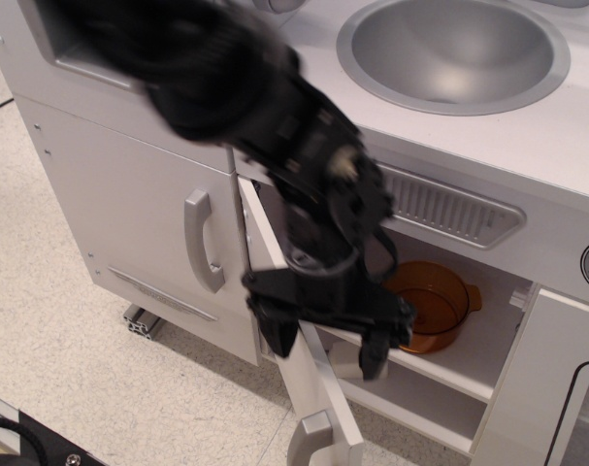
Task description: Close cabinet
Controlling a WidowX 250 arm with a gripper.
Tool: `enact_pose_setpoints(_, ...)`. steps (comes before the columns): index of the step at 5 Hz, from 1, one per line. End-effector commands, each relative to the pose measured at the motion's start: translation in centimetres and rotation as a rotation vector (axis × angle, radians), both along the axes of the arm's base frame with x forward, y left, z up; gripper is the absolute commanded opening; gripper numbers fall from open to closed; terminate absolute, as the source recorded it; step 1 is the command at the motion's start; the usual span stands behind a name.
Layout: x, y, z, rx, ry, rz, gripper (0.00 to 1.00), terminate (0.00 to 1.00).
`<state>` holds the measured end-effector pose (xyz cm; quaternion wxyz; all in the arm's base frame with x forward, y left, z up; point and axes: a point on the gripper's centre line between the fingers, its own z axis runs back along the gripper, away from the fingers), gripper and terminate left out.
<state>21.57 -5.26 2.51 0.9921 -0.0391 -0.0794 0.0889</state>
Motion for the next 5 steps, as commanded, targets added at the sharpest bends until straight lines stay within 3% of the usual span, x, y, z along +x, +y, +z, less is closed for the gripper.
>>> enact_pose_setpoints(1, -3.4, 6.4, 2.9, 0.049, -0.001, -0.054, 1.0, 0.0)
enact_pose_setpoints(2, -3.7, 9.1, 0.5, 0.124, -0.001, -0.074, 1.0, 0.0)
enact_pose_setpoints(3, -2.8, 9.4, -2.0, 0.141, -0.001, -0.072, 1.0, 0.0)
enact_pose_setpoints(5, -0.5, 6.7, -5.4, 0.151, -0.007, -0.034, 1.0, 0.0)
